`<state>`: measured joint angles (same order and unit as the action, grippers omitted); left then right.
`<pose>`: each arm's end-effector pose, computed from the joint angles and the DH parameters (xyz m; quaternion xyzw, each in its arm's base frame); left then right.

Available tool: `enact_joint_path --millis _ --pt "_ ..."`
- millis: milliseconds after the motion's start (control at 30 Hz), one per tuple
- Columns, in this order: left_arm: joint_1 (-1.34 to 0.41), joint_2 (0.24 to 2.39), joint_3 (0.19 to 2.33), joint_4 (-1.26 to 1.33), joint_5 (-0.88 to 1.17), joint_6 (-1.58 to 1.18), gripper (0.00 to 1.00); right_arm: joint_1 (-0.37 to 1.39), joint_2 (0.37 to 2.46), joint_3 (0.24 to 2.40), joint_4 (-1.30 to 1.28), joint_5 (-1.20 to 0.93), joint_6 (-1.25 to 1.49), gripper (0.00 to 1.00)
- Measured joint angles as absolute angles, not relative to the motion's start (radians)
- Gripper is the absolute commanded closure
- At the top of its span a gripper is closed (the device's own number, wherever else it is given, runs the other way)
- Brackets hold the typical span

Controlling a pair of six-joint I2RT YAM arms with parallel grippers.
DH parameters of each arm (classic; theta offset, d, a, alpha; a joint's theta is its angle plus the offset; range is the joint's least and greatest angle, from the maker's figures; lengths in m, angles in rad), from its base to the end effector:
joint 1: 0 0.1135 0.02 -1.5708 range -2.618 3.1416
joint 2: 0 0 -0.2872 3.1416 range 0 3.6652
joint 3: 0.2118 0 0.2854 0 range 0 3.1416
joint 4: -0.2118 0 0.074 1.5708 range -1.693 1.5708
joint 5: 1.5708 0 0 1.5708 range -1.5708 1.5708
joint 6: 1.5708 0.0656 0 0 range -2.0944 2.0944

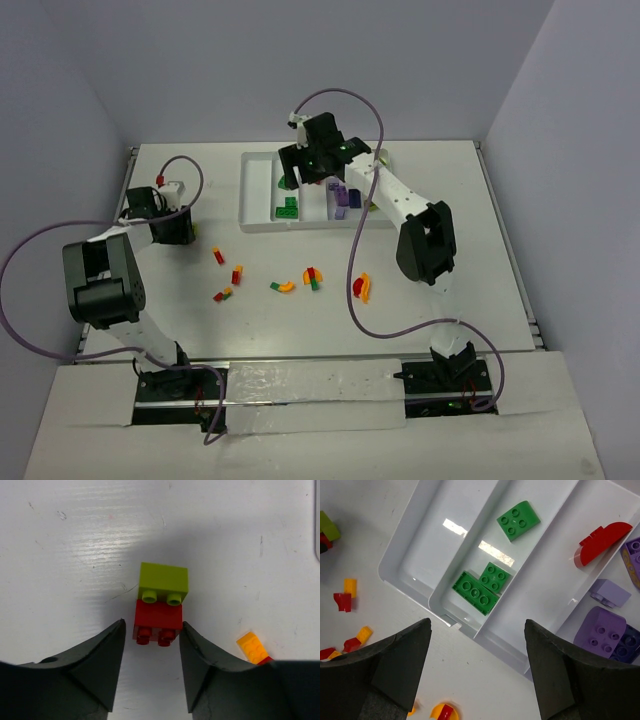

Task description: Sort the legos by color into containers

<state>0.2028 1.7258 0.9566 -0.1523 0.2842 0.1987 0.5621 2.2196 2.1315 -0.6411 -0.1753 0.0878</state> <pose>0.3851 0.0604 0.1372 0.0433 0.9383 -0.0686 0.3362 0.4848 0.3189 0.2852 -0.2484 0.8754 0.2056 0.3601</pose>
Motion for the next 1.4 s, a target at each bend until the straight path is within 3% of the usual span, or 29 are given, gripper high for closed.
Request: enact_joint_path --millis 233,333,433,633,967,1400 --pt "0.203 1.737 0.964 -0.154 0.295 0.221 0.71 0.562 2.220 2.126 -0.644 -0.179 0.085 0.18" --pt "0.203 1.737 0.967 -0.155 0.308 0.230 0.90 0.562 2.220 2.122 -0.644 -0.186 0.084 0.18" --pt "0.204 1.726 0.978 -0.201 0.370 0.270 1.00 0.562 2.215 2.104 -0.640 -0.212 0.077 0.16" --pt "0.205 1.569 1.020 -0.394 0.597 0.408 1.00 0.558 2.152 1.986 -0.632 -0.323 0.073 0.14" --pt "0.119 1.449 1.145 -0.738 1.115 0.557 1.00 0.537 1.911 1.720 -0.474 -0.832 0.089 0.10" --pt "-0.052 1.343 1.045 -0.612 1.234 0.299 1.00 0.575 1.858 1.707 -0.430 -1.048 0.068 0.13"
